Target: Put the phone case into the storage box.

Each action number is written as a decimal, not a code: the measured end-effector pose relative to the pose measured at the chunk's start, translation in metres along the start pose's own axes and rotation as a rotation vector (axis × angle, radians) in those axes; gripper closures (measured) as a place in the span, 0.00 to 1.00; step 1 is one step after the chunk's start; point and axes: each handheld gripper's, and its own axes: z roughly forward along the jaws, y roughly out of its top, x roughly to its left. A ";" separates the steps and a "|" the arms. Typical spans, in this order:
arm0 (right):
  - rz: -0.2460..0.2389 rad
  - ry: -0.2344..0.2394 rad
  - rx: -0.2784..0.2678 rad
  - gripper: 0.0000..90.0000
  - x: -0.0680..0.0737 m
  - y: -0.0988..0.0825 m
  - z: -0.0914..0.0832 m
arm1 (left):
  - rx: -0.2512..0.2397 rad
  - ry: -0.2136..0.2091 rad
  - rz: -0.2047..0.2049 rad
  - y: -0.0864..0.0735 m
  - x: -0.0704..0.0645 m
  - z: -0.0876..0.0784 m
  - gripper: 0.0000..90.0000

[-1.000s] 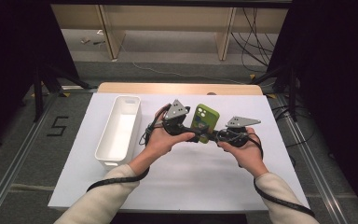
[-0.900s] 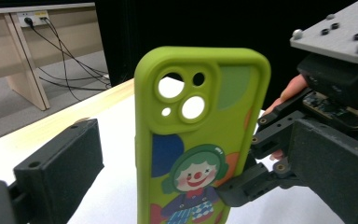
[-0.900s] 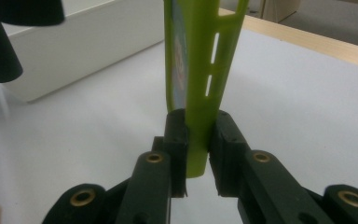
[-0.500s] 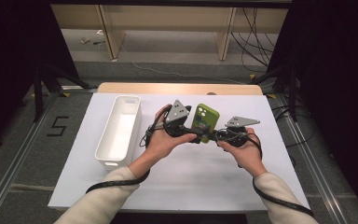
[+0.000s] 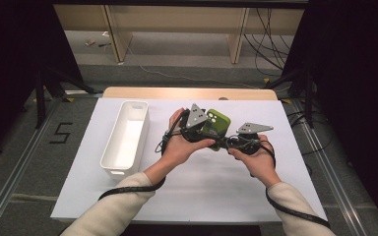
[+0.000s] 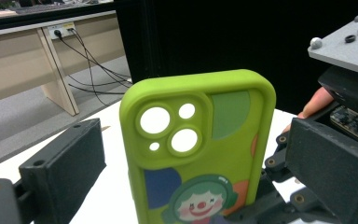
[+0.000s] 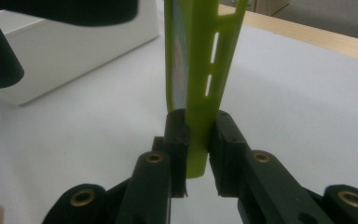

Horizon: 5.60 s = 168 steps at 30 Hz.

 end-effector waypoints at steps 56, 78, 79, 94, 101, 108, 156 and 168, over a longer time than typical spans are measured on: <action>-0.001 -0.027 -0.004 0.87 0.003 0.000 0.000 | -0.015 -0.001 -0.024 -0.003 0.000 0.009 0.18; 0.024 0.001 -0.016 0.47 0.000 -0.002 -0.001 | -0.030 0.000 -0.025 0.001 0.007 0.001 0.19; 0.027 0.004 -0.018 0.44 0.000 -0.003 -0.001 | -0.031 0.000 -0.026 0.001 0.007 0.000 0.18; -0.008 0.054 -0.088 0.06 0.001 -0.004 -0.006 | -0.047 0.011 -0.039 0.004 0.015 -0.011 0.19; -0.031 0.068 -0.111 0.01 0.001 -0.006 -0.012 | -0.054 0.018 -0.041 0.004 0.019 -0.018 0.19; -0.033 0.053 -0.133 0.01 0.001 -0.010 -0.022 | -0.057 0.037 -0.044 0.005 0.023 -0.025 0.19; -0.035 0.035 -0.159 0.01 0.003 -0.027 -0.048 | -0.058 0.108 -0.066 0.001 0.045 -0.057 0.19; -0.035 0.038 -0.154 0.01 0.002 -0.027 -0.048 | -0.056 0.132 -0.068 0.000 0.054 -0.065 0.19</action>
